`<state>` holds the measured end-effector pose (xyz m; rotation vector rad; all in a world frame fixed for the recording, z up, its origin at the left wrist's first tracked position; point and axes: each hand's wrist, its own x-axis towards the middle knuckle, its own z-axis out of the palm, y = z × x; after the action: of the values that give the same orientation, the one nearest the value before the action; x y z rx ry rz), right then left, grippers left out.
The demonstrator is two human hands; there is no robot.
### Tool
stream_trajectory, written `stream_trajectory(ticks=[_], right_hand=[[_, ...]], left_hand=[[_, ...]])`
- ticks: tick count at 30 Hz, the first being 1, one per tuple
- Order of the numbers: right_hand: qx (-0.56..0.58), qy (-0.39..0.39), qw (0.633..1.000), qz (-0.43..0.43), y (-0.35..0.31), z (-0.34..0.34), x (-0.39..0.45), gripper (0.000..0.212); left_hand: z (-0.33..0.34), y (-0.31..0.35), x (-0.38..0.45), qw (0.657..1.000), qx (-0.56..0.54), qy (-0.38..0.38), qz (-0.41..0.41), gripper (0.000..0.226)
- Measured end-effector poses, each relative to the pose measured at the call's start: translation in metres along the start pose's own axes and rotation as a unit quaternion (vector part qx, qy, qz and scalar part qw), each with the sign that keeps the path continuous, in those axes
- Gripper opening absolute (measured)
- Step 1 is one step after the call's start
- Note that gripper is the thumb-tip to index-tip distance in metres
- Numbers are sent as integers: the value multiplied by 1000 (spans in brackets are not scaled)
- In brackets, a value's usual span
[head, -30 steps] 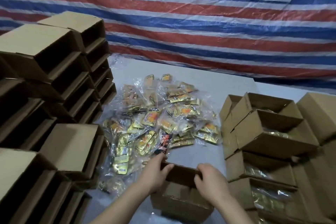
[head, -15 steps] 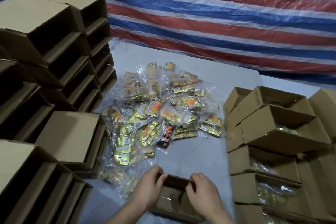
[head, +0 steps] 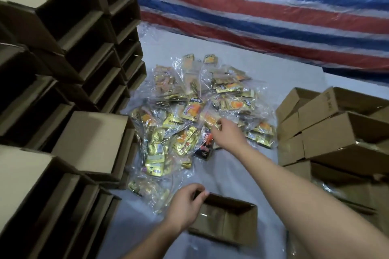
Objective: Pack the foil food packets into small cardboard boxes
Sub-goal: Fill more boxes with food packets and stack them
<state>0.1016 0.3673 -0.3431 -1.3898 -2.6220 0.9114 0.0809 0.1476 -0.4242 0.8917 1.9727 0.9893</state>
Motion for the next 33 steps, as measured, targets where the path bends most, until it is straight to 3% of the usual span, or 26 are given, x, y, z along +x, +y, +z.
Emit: stream_trajectory(ticks=[5, 14, 17, 22, 28, 31, 33], right_hand=[[83, -24, 996, 37, -45, 17, 67, 69], [18, -34, 982, 183, -70, 66, 145, 107], [12, -56, 976, 210, -67, 79, 158, 102], [-94, -63, 973, 199, -63, 88, 166, 83], [-69, -123, 966, 215, -63, 65, 163, 58], [-87, -116, 970, 197, -53, 54, 152, 72], [-74, -101, 975, 186, -46, 52, 148, 70]], left_hand=[[3, -3, 0, 1000, -13, -8, -9, 11], [8, -12, 2, 999, -16, 33, 22, 15], [9, -14, 4, 999, -10, 29, 36, 17], [9, -16, 4, 998, -9, 32, 59, 21], [7, -13, -1, 998, -12, 35, 44, 24], [5, -10, -2, 999, -11, 26, 31, 18], [4, -10, -2, 999, -10, 19, 26, 17]])
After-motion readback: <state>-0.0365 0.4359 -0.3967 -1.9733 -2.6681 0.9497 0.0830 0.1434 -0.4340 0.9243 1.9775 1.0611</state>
